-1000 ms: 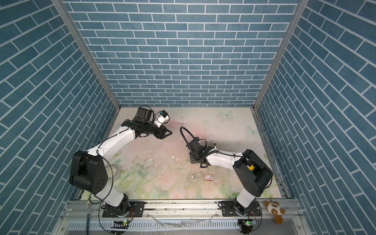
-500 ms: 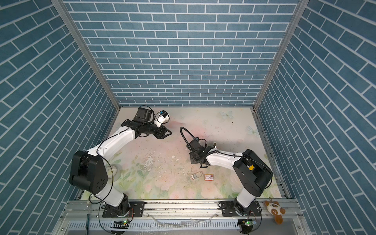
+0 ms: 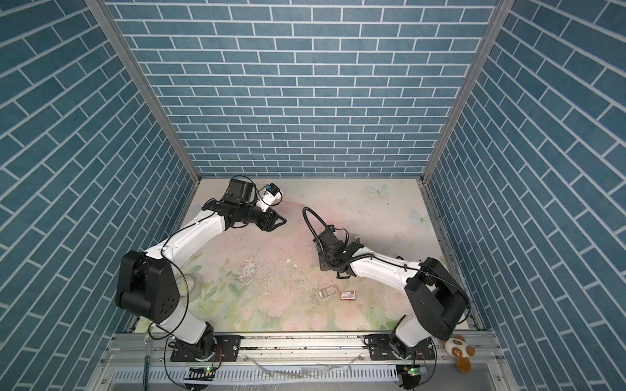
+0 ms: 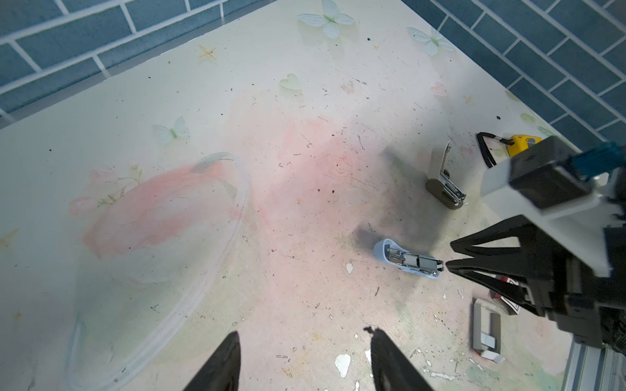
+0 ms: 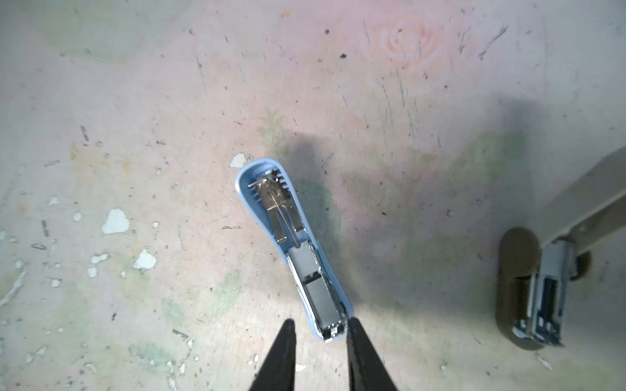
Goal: Load the staples into the stapler
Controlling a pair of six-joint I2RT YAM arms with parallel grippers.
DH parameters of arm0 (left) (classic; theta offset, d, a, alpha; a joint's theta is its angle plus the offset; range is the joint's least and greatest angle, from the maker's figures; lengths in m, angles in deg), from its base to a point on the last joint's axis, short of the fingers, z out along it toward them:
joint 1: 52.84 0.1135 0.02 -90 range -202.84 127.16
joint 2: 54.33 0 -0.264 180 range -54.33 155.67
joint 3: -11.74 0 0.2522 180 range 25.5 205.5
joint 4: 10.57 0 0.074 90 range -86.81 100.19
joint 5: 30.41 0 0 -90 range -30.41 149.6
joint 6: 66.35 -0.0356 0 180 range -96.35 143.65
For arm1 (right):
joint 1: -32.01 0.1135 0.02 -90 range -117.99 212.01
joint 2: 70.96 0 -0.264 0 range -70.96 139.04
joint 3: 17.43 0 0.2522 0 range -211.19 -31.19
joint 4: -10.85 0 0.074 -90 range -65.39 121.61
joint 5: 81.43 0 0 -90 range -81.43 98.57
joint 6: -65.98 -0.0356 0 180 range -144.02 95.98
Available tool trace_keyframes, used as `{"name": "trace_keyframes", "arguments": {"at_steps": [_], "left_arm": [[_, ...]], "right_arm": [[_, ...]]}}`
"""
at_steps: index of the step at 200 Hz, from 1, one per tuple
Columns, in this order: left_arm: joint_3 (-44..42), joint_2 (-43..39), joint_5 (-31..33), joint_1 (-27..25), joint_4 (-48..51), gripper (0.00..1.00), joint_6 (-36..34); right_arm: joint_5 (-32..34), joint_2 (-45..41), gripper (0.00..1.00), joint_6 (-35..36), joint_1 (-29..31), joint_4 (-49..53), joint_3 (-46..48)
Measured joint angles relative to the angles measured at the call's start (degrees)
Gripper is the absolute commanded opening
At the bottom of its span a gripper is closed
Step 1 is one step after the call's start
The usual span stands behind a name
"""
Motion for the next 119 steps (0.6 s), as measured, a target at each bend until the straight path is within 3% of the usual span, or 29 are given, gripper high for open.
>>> {"name": "trace_keyframes", "arguments": {"at_steps": [57,119], "left_arm": [[0.0,0.0,0.6,0.0,0.0,0.63,-0.3],[0.0,0.0,0.6,0.0,0.0,0.63,-0.9]], "right_arm": [[-0.8,-11.3,0.27,-0.8,4.3,5.2,3.7],[-2.8,-13.1,0.24,-5.4,11.2,8.2,9.4]]}}
